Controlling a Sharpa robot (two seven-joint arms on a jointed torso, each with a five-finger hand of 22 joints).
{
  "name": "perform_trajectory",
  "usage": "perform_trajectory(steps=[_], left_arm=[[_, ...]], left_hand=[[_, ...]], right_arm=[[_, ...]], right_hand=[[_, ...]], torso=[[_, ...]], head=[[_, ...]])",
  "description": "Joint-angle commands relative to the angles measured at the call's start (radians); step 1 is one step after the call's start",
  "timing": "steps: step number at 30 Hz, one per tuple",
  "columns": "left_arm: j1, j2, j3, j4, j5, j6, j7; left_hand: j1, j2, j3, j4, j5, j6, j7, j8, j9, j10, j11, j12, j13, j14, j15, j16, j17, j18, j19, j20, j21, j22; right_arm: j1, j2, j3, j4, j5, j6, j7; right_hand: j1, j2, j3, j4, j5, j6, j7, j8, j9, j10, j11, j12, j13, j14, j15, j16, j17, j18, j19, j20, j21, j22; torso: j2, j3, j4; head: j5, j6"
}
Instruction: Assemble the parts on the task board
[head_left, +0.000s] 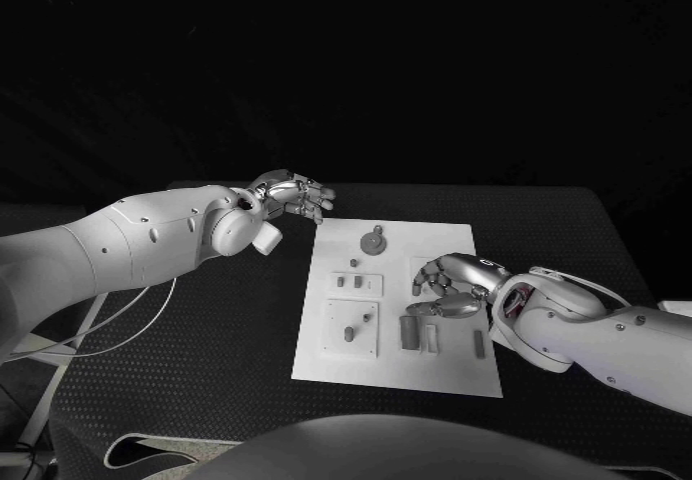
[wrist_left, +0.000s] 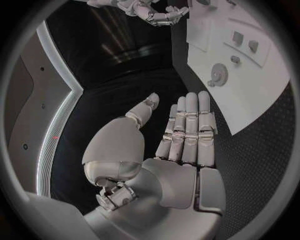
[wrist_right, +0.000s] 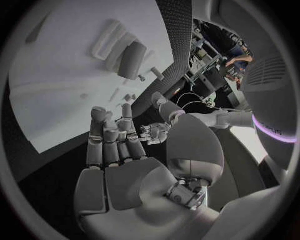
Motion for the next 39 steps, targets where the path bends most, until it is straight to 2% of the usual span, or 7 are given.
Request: perform_trajectory(steps=[1,5,8,14,20,24,39], left_arm=[[0.001,0.001,0.001,0.004,-0.002,0.006,0.004],[0.001,0.001,0.001,0.005,-0.002,0.005,0.002],[0.002,0.002,0.001,0.007,-0.002,0.005,-0.001],[0.003,0.004,0.001,0.01,-0.002,0.003,-0.002],[0.006,0.008,0.0,0.014,-0.002,0.002,-0.003],[0.007,0.007,0.0,0.017,-0.002,0.002,-0.004],[0.01,0.002,0.0,0.021,-0.002,0.005,-0.009]], left_hand=[[0.0,-0.005,-0.003,0.002,0.0,-0.007,0.003,0.005,-0.001,-0.007,0.003,-0.004,-0.001,0.001,0.008,-0.004,0.001,0.015,0.0,0.0,-0.007,0.001],[0.0,-0.006,-0.004,0.002,0.0,-0.007,0.003,0.005,-0.001,-0.007,0.003,-0.004,-0.001,0.001,0.008,-0.004,0.001,0.015,0.0,0.0,-0.007,0.001],[0.0,-0.006,-0.004,0.003,0.0,-0.007,0.003,0.005,-0.001,-0.007,0.003,-0.004,-0.001,0.001,0.008,-0.004,0.002,0.015,0.0,0.0,-0.007,0.001],[0.0,-0.007,-0.004,0.002,0.0,-0.007,0.003,0.005,-0.001,-0.007,0.002,-0.004,-0.001,0.001,0.008,-0.004,0.002,0.015,0.0,0.0,-0.007,0.001],[0.0,-0.007,-0.004,0.003,0.0,-0.007,0.003,0.005,-0.001,-0.007,0.002,-0.004,-0.001,0.001,0.008,-0.004,0.002,0.015,0.0,0.0,-0.007,0.001],[-0.001,-0.008,-0.004,0.003,0.0,-0.007,0.003,0.005,-0.001,-0.007,0.002,-0.004,-0.001,0.001,0.008,-0.004,0.002,0.015,0.0,0.0,-0.007,0.001],[-0.002,-0.009,-0.005,0.003,0.0,-0.007,0.003,0.006,-0.001,-0.007,0.002,-0.004,-0.001,0.001,0.008,-0.005,0.003,0.014,0.0,0.001,-0.007,0.001]], right_arm=[[0.001,0.002,0.0,0.015,0.145,0.057,-0.223],[0.001,0.017,0.0,0.027,0.18,0.11,-0.325],[0.001,0.028,0.0,0.035,0.167,0.148,-0.392],[0.002,0.06,0.0,0.023,0.114,0.23,-0.453],[0.002,0.09,0.0,0.014,0.04,0.306,-0.47],[0.002,0.095,0.0,0.01,-0.007,0.325,-0.477],[0.001,0.129,0.0,-0.008,-0.153,0.325,-0.496]], right_hand=[[-0.054,-0.017,0.005,0.065,-0.002,0.037,-0.022,0.035,0.02,0.042,-0.024,0.005,-0.005,0.039,-0.021,0.027,-0.002,-0.001,0.033,-0.021,0.01,-0.004],[-0.133,-0.049,0.016,0.164,-0.003,0.075,-0.049,0.07,0.039,0.104,-0.058,0.0,-0.012,0.1,-0.058,0.023,-0.009,-0.001,0.078,-0.058,0.019,-0.009],[-0.141,-0.059,0.02,0.196,-0.004,0.098,-0.064,0.086,0.048,0.143,-0.074,-0.007,-0.014,0.136,-0.082,0.019,-0.017,-0.001,0.104,-0.081,0.024,-0.011],[-0.171,-0.068,-0.003,0.246,-0.02,0.133,-0.083,0.102,0.055,0.193,-0.095,-0.016,-0.014,0.188,-0.103,0.015,-0.018,-0.001,0.135,-0.102,0.029,-0.015],[-0.174,-0.066,-0.009,0.273,-0.02,0.144,-0.09,0.103,0.055,0.208,-0.102,-0.024,-0.012,0.208,-0.111,0.009,-0.013,-0.001,0.144,-0.109,0.028,-0.018],[-0.177,-0.068,-0.013,0.29,-0.02,0.148,-0.092,0.103,0.055,0.214,-0.104,-0.028,-0.01,0.22,-0.114,0.007,-0.003,-0.001,0.147,-0.111,0.028,-0.018],[-0.166,-0.07,-0.027,0.35,-0.02,0.17,-0.101,0.106,0.054,0.234,-0.113,-0.036,0.003,0.257,-0.123,0.002,0.031,-0.001,0.162,-0.12,0.032,-0.018]], torso=[[0.0,-0.0002,-0.0001],[0.0,-0.0004,-0.0003],[0.0,-0.0013,-0.0001],[0.0,-0.0016,0.0005],[0.001,-0.0008,0.0011],[0.001,-0.0007,0.0009],[0.001,0.0007,-0.0003]], head=[[0.002,0.0],[0.001,0.0],[0.0,0.0],[-0.004,0.0],[-0.007,0.0],[-0.004,0.0],[-0.002,0.0]])
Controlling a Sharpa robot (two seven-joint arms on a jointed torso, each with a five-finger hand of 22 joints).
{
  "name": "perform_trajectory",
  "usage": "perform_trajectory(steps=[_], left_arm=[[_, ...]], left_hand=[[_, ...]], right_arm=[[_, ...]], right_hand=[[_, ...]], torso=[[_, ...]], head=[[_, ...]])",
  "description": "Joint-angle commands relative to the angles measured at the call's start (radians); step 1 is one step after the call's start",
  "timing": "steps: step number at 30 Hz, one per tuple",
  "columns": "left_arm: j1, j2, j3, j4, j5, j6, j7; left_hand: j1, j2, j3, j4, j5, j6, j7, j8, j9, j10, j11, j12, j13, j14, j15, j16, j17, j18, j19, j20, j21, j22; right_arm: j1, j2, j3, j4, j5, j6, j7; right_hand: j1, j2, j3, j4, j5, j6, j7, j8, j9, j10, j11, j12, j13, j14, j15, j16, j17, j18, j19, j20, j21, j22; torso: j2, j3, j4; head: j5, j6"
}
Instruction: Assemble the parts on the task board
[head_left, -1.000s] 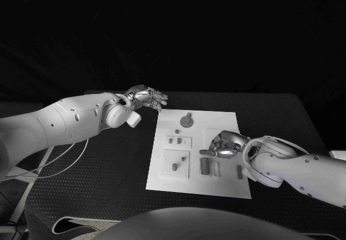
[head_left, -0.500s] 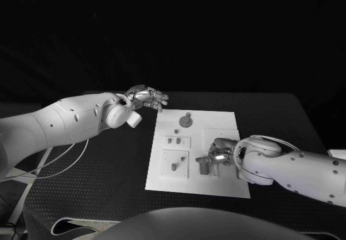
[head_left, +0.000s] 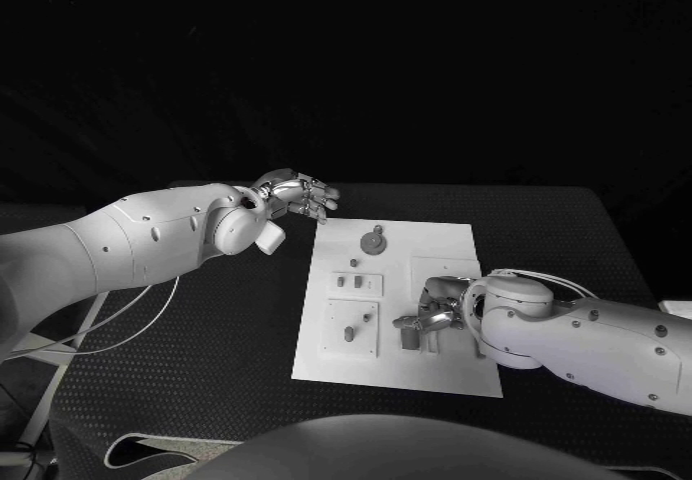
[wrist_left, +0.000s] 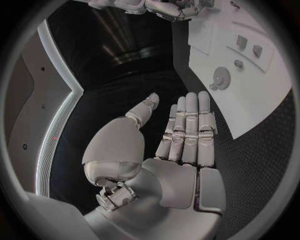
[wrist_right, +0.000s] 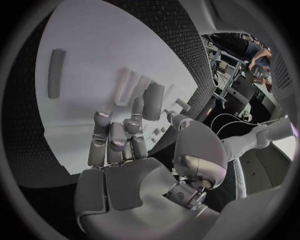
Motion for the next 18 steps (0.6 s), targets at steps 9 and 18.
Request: perform_trajectory(steps=[9,18], left_arm=[[0.004,0.0,0.0,0.01,-0.002,0.006,-0.001],[0.005,0.0,0.0,0.011,-0.002,0.008,-0.004]], left_hand=[[-0.002,-0.01,-0.005,0.004,0.0,-0.008,0.003,0.006,-0.001,-0.007,0.003,-0.004,-0.001,0.001,0.008,-0.005,0.002,0.009,0.0,0.001,-0.004,0.001],[-0.003,-0.011,-0.005,0.004,0.0,-0.008,0.003,0.006,-0.002,-0.008,0.003,-0.004,-0.001,0.001,0.008,-0.006,0.002,0.009,0.0,0.001,-0.004,0.001]], right_arm=[[-0.001,0.033,0.0,-0.037,-0.136,0.036,-0.023],[-0.003,0.045,0.0,-0.044,-0.099,0.063,-0.016]], right_hand=[[0.015,0.006,-0.002,0.022,-0.003,0.017,-0.005,0.004,-0.001,0.019,-0.005,-0.01,0.008,0.021,-0.003,0.0,0.011,0.012,0.014,-0.007,0.009,0.0],[0.041,0.028,-0.007,0.014,-0.002,0.021,-0.006,0.002,-0.001,0.023,-0.006,-0.015,0.016,0.023,-0.005,-0.002,0.007,0.012,0.016,-0.008,0.01,0.001]], torso=[[0.0,-0.0008,0.0005],[0.0,0.0007,0.0002]], head=[[-0.004,0.0],[-0.002,0.0]])
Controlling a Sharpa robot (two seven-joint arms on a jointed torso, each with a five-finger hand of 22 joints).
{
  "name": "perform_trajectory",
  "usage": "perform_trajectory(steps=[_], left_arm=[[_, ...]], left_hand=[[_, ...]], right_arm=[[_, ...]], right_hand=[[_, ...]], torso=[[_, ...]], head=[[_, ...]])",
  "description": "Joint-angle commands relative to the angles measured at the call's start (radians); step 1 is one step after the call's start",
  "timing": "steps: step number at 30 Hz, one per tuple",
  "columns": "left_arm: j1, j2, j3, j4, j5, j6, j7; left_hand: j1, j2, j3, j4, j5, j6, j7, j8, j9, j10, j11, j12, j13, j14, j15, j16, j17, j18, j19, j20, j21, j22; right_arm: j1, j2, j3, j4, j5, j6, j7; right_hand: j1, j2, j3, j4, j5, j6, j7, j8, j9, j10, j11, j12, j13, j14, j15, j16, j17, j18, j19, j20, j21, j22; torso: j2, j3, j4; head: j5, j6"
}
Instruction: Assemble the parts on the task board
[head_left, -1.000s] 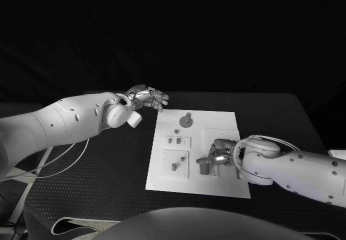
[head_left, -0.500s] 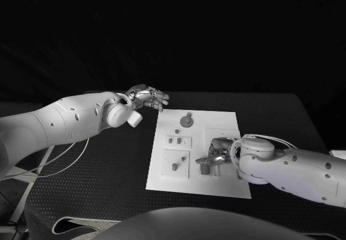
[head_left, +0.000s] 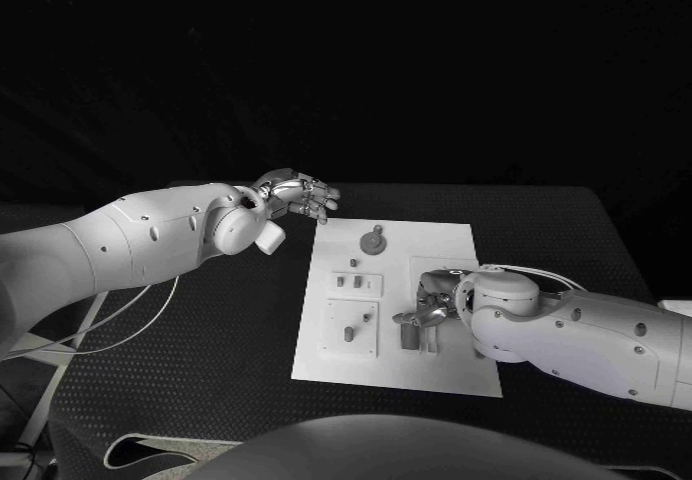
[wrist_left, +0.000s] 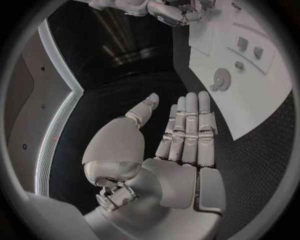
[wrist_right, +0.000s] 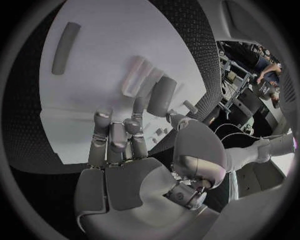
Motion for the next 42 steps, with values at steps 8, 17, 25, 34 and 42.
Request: perform_trajectory(steps=[8,17,25,34,42], left_arm=[[0.002,0.0,0.0,0.001,-0.002,0.007,0.001],[0.002,0.0,0.0,-0.004,-0.002,0.006,0.0],[0.002,0.001,0.0,-0.005,-0.002,0.01,-0.004],[0.002,0.0,0.0,-0.007,-0.002,0.01,-0.005],[0.002,0.001,0.0,-0.007,-0.002,0.011,-0.006]], left_hand=[[-0.003,-0.011,-0.003,0.002,0.0,-0.006,0.001,0.006,-0.002,-0.008,0.002,-0.004,-0.002,0.001,0.008,-0.006,0.002,0.014,0.0,0.001,-0.004,0.001],[-0.002,-0.011,-0.002,0.002,0.0,-0.006,0.001,0.006,-0.002,-0.008,0.002,-0.004,-0.002,0.001,0.008,-0.007,0.002,0.014,0.0,0.001,-0.005,0.001],[-0.002,-0.011,-0.002,0.003,0.0,-0.006,0.001,0.006,-0.002,-0.008,0.002,-0.004,-0.002,0.001,0.008,-0.007,0.002,0.014,0.0,0.001,-0.005,0.001],[-0.002,-0.011,-0.002,0.002,0.0,-0.006,0.001,0.006,-0.002,-0.008,0.002,-0.004,-0.002,0.0,0.009,-0.007,0.003,0.014,0.0,0.001,-0.005,0.002],[-0.001,-0.011,-0.001,0.002,0.0,-0.007,0.001,0.006,-0.002,-0.008,0.003,-0.004,-0.002,0.0,0.009,-0.008,0.003,0.014,0.0,0.001,-0.005,0.002]], right_arm=[[-0.003,0.002,-0.001,0.004,0.057,0.052,0.01],[-0.003,0.001,-0.001,0.009,0.129,0.026,0.025],[-0.003,-0.006,-0.001,0.012,0.176,-0.008,0.046],[-0.003,-0.017,-0.001,0.014,0.194,-0.028,0.066],[-0.001,-0.02,-0.001,0.012,0.196,-0.021,0.074]], right_hand=[[0.087,0.079,-0.099,-0.05,0.003,0.01,0.0,-0.008,-0.004,0.011,0.002,-0.022,0.033,0.004,0.0,-0.006,-0.002,0.012,-0.008,0.005,0.002,0.007],[0.147,0.162,-0.19,-0.138,0.004,0.015,-0.001,-0.015,-0.009,0.015,0.002,-0.042,0.067,0.0,0.0,-0.01,0.002,0.012,-0.014,0.008,-0.008,0.012],[0.15,0.227,-0.217,-0.272,0.004,0.02,0.0,-0.022,-0.015,0.022,0.002,-0.062,0.096,-0.001,0.002,-0.015,0.005,0.012,-0.015,0.013,-0.019,0.016],[0.032,0.291,-0.11,-0.501,0.004,0.028,0.001,-0.028,-0.021,0.038,0.006,-0.088,0.13,0.004,0.008,-0.021,0.008,0.012,-0.001,0.026,-0.029,0.023],[-0.017,0.311,-0.049,-0.568,0.004,0.031,0.002,-0.026,-0.02,0.045,0.006,-0.097,0.142,0.007,0.01,-0.024,0.008,0.012,0.007,0.028,-0.031,0.027]], torso=[[-0.001,0.0025,-0.002],[-0.001,0.0035,-0.0024],[0.0,0.003,-0.0017],[-0.001,0.0033,-0.0016],[0.0,0.0032,-0.0023]], head=[[0.001,0.0],[0.002,0.0],[0.002,0.0],[0.003,0.0],[0.003,0.0]])
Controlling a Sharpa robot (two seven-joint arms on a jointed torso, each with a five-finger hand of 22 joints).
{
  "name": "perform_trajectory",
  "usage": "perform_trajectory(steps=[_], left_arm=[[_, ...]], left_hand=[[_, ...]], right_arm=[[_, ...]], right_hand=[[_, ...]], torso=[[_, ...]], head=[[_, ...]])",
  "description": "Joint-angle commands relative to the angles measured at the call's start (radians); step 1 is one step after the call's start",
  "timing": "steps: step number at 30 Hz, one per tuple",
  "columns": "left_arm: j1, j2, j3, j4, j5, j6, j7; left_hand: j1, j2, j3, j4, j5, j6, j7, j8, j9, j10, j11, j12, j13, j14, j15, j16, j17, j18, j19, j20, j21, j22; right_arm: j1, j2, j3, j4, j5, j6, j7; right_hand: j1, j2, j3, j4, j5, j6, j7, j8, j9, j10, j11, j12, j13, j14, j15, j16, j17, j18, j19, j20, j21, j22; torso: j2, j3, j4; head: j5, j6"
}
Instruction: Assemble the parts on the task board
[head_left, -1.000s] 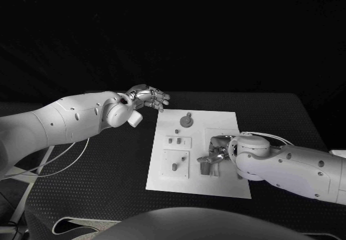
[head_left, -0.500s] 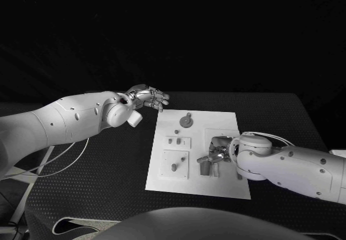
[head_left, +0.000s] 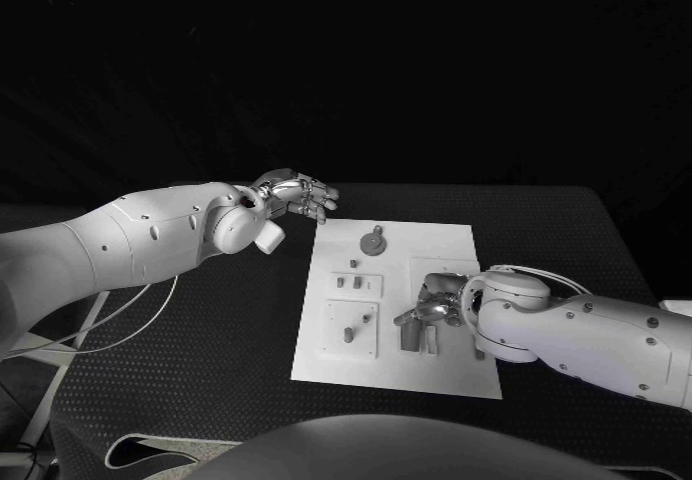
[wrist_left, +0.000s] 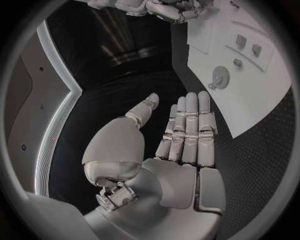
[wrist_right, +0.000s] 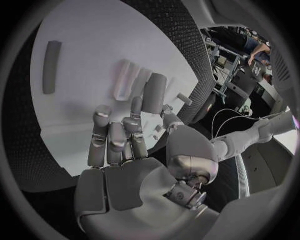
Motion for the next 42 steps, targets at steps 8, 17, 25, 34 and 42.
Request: perform_trajectory(steps=[8,17,25,34,42], left_arm=[[0.001,0.002,0.0,0.001,-0.002,0.011,0.003],[0.001,0.001,0.0,0.002,-0.002,0.011,0.002],[0.001,0.001,0.0,0.002,-0.003,0.014,0.0],[0.001,0.002,0.0,0.002,-0.005,0.02,-0.005],[0.001,0.002,0.0,0.002,-0.006,0.025,-0.008]], left_hand=[[0.0,-0.012,-0.001,0.002,0.0,-0.007,0.001,0.007,-0.001,-0.006,0.001,-0.004,-0.002,0.0,0.009,-0.004,0.002,0.009,0.0,0.001,-0.005,0.001],[0.0,-0.012,-0.001,0.002,0.0,-0.007,0.001,0.007,-0.001,-0.006,0.001,-0.004,-0.002,0.0,0.009,-0.004,0.003,0.009,0.0,0.001,-0.006,0.001],[0.0,-0.012,-0.001,0.002,0.0,-0.007,0.001,0.007,-0.001,-0.006,0.001,-0.004,-0.002,0.0,0.009,-0.005,0.003,0.009,0.0,0.001,-0.006,0.001],[0.001,-0.013,-0.001,0.002,0.0,-0.008,0.001,0.007,-0.001,-0.007,0.001,-0.004,-0.002,0.0,0.009,-0.005,0.003,0.009,0.0,0.001,-0.006,0.002],[0.001,-0.013,-0.001,0.003,-0.001,-0.008,0.001,0.007,-0.001,-0.007,0.001,-0.004,-0.002,0.0,0.009,-0.006,0.004,0.009,-0.001,0.001,-0.006,0.002]], right_arm=[[0.003,0.005,-0.002,-0.012,0.029,0.036,0.047],[0.008,0.009,-0.002,-0.03,0.038,0.032,0.059],[0.015,0.009,0.0,-0.034,0.069,0.039,0.067],[0.037,0.013,0.006,-0.043,0.135,0.074,0.071],[0.057,0.016,0.006,-0.058,0.237,0.191,0.054]], right_hand=[[0.003,0.007,0.128,-0.121,0.004,0.007,-0.001,0.001,0.001,0.016,-0.007,-0.004,0.005,0.007,0.0,-0.004,0.0,0.013,0.003,0.001,-0.004,0.005],[0.011,0.008,0.136,-0.122,0.004,0.006,-0.001,0.001,0.001,0.017,-0.007,-0.004,0.007,0.006,0.0,-0.004,-0.001,0.013,0.004,0.001,-0.003,0.006],[0.02,0.007,0.141,-0.123,0.004,0.005,-0.001,0.001,0.002,0.017,-0.007,-0.005,0.008,0.005,-0.001,-0.004,-0.002,0.013,0.004,0.0,-0.002,0.008],[0.028,0.007,0.143,-0.123,0.004,0.004,-0.001,0.002,0.003,0.017,-0.007,-0.006,0.01,0.004,-0.001,-0.004,-0.004,0.013,0.004,0.0,-0.002,0.009],[0.029,0.007,0.142,-0.123,0.004,0.0,0.001,0.0,0.002,0.014,-0.005,-0.008,0.011,-0.004,-0.001,-0.004,-0.014,0.013,0.0,0.001,-0.004,0.009]], torso=[[0.0,0.0006,0.0],[0.001,0.0002,0.0003],[0.0,0.0,0.0],[0.0,-0.0001,0.0004],[0.0,-0.0013,0.0001]], head=[[-0.003,0.0],[-0.003,0.0],[-0.002,0.0],[-0.003,0.0],[-0.002,0.0]])
